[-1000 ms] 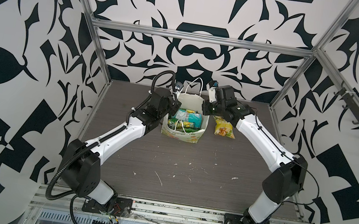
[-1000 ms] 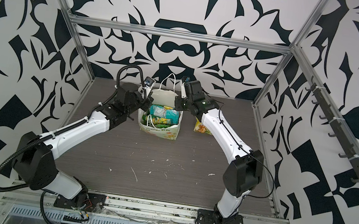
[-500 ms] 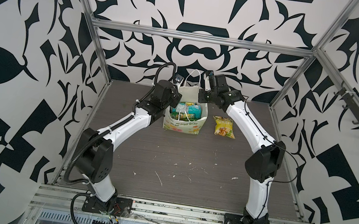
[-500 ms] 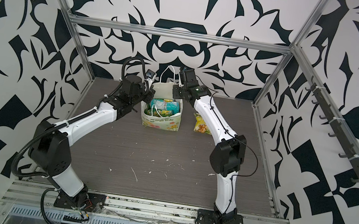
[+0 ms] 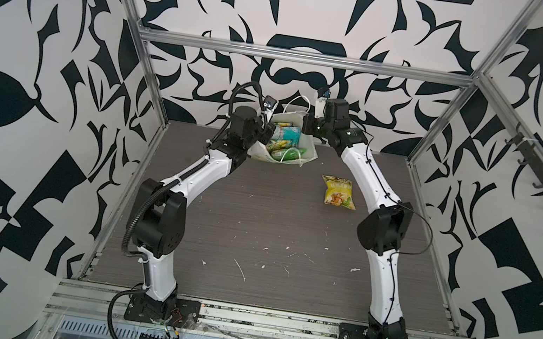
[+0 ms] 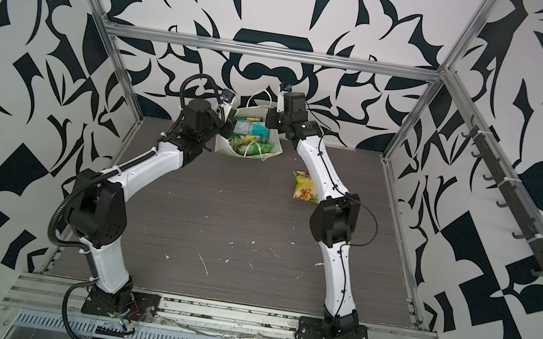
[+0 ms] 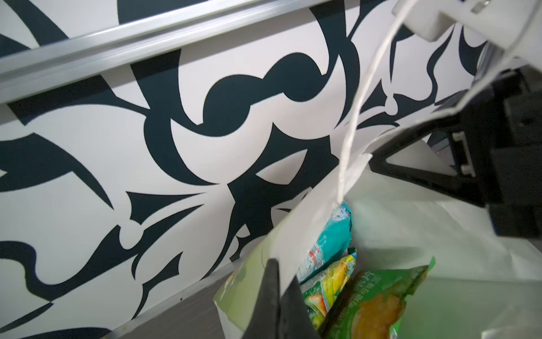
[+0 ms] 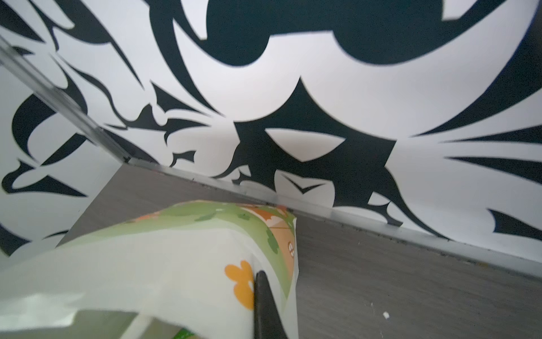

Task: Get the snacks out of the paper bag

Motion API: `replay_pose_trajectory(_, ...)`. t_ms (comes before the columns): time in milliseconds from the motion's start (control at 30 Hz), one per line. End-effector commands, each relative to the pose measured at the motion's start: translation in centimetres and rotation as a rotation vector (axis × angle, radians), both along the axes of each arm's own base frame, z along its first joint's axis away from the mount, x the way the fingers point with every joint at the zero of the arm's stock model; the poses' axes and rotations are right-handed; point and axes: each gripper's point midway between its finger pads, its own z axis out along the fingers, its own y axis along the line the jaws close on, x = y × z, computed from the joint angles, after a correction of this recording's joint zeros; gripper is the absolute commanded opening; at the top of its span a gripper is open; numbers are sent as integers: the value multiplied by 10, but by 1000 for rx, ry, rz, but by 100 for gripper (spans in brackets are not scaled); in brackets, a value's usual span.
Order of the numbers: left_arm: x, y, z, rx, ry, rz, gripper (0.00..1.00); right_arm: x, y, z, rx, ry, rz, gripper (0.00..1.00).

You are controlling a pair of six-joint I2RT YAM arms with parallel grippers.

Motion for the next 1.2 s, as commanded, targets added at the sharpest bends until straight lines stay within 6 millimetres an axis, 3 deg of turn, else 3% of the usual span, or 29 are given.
replay_pose_trajectory(0, -31, -14, 31, -9, -203, -96, 0, -21, 11, 57, 132, -216, 91, 0)
replay_pose_trajectory(33, -36, -15, 17, 11, -192, -102, 0, -26, 11, 52, 136, -220, 103, 0)
replay_pose_trajectory(100, -47, -14, -12, 15, -172, -111, 0, -40, 10, 22, 135, -186, 126, 0)
replay_pose_trajectory(200, -67, -20, -37, 22, -152, -133, 0, -59, 5, -10, 135, -130, 141, 0)
replay_pose_trajectory(267, -82, -30, -46, 44, -145, -169, 0, -70, 0, -19, 141, -105, 134, 0)
replay_pose_trajectory(367, -93, -39, -49, 75, -134, -181, 0, -83, -6, -12, 155, -106, 132, 4)
replay_pose_trajectory(533, -100, -37, -43, 60, -90, -176, 0, -102, -22, 16, 146, -88, 84, 24)
replay_pose_trajectory(667, -105, -33, -46, 37, -68, -164, 0, -131, -43, 37, 166, -108, 36, 33)
replay_pose_trajectory(867, -113, -34, -60, 36, -21, -164, 0, -186, -65, 41, 186, -90, 44, 39)
replay_pose_trajectory(933, -115, -35, -64, 35, -9, -163, 0, -204, -61, 38, 221, -56, 92, 38)
replay_pose_trajectory(1067, -120, -42, -70, 32, 10, -178, 0, -235, -30, 15, 275, 80, 197, 36)
replay_pose_trajectory(1167, -122, -45, -72, 11, 22, -183, 0, -240, -18, -9, 262, 144, 177, 34)
